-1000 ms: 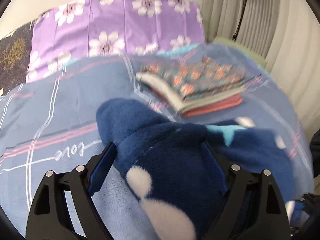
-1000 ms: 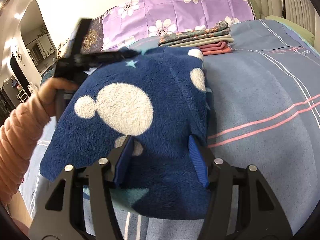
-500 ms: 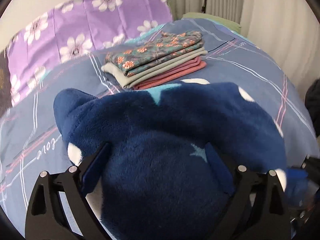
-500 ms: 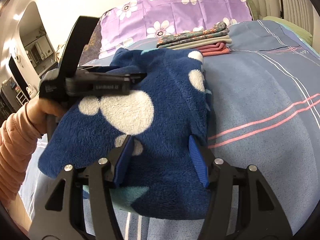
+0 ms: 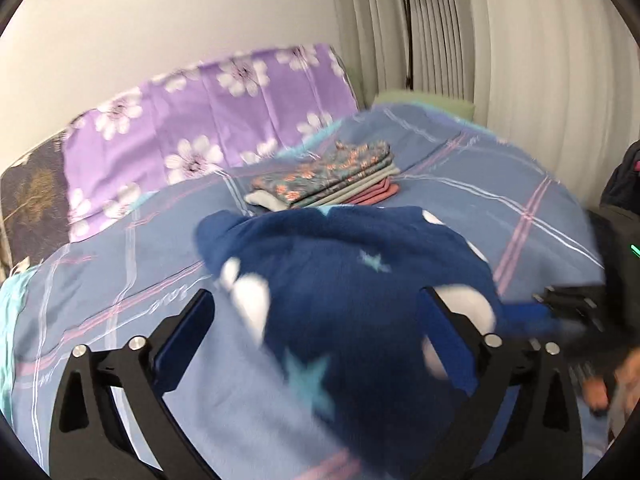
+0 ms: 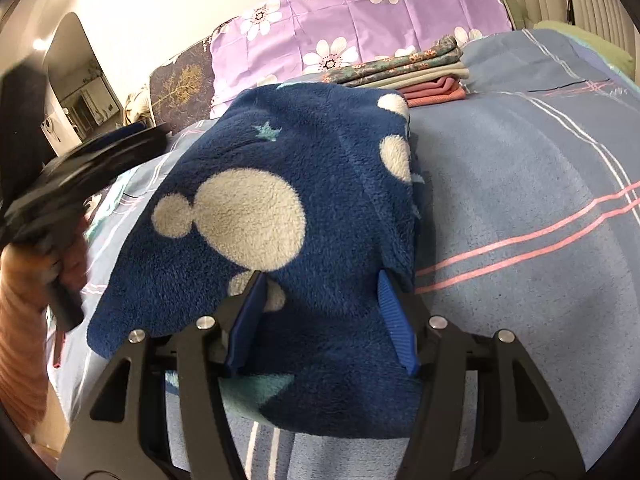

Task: Fold small clothes

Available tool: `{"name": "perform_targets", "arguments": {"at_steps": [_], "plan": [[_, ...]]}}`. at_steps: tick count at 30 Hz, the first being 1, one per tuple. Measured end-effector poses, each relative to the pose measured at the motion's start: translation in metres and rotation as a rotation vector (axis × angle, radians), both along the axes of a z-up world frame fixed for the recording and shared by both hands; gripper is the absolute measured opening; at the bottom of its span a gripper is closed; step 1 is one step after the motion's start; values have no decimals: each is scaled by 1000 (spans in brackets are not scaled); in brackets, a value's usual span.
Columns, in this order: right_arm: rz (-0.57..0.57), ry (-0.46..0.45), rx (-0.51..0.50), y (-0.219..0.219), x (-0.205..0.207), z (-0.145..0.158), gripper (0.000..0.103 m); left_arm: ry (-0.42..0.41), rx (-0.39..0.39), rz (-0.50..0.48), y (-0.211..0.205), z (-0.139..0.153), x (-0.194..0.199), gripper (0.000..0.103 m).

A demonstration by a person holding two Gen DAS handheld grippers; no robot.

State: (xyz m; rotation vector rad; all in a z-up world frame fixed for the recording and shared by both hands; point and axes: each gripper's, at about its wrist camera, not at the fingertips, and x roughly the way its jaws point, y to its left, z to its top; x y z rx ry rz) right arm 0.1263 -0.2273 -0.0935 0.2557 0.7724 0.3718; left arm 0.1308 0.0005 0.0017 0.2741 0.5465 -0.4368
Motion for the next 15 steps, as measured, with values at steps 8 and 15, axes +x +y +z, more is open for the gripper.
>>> {"name": "perform_targets", "arguments": {"at_steps": [8, 15], "plan": [[0, -10, -8, 1, -1, -1, 58, 81, 119, -87, 7, -51, -105, 101], [1, -4, -11, 2, -1, 1, 58, 171, 67, 59, -28, -86, -76, 101]]}}
